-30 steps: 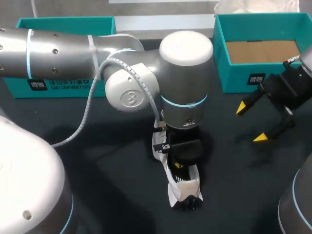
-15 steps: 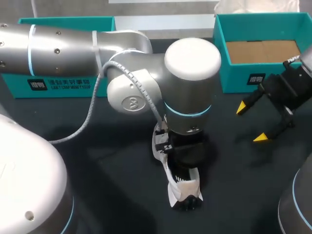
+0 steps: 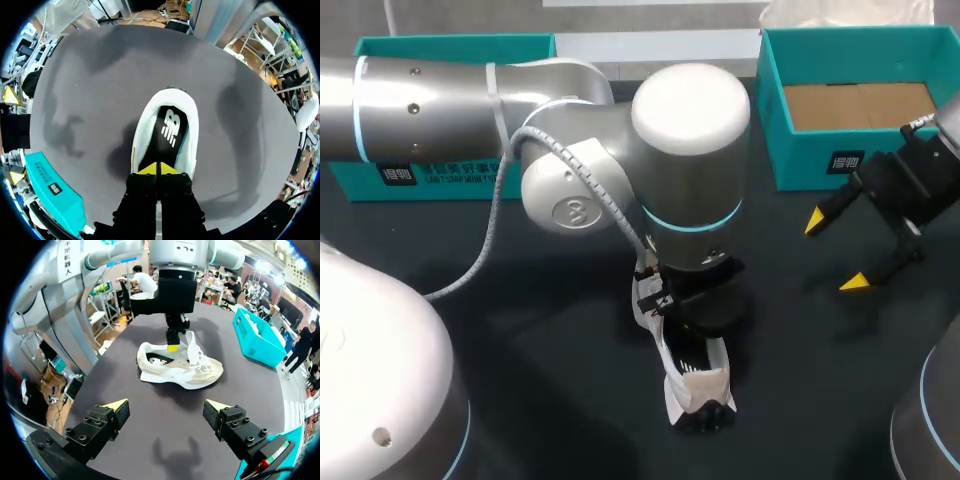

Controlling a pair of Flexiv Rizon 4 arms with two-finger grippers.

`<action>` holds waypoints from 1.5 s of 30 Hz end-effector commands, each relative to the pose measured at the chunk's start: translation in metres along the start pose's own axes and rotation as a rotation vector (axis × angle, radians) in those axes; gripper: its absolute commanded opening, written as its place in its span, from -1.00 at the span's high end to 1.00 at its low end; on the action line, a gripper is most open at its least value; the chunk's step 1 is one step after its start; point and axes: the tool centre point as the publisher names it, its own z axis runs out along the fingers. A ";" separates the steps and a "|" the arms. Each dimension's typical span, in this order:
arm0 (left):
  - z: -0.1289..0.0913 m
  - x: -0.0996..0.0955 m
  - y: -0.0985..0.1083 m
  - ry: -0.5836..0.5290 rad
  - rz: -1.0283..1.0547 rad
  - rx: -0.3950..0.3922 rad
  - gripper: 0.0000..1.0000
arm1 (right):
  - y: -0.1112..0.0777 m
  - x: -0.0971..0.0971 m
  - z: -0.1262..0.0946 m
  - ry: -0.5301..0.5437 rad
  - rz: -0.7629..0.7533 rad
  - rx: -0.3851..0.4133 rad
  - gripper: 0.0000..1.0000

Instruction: Take the shoe out of the shoebox, open the shoe tongue, remove and reinsert the insole, then place the shoe into the shoebox

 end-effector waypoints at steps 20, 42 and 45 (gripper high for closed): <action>0.008 -0.017 0.009 0.069 0.257 -0.141 1.00 | 0.000 0.000 0.001 0.000 0.001 0.003 -1.00; 0.024 -0.001 0.019 -0.009 0.266 -0.240 1.00 | 0.000 0.000 0.001 0.000 0.001 0.003 -1.00; 0.028 0.002 0.022 -0.017 0.258 -0.239 0.07 | 0.000 0.000 0.001 0.000 0.001 0.003 -1.00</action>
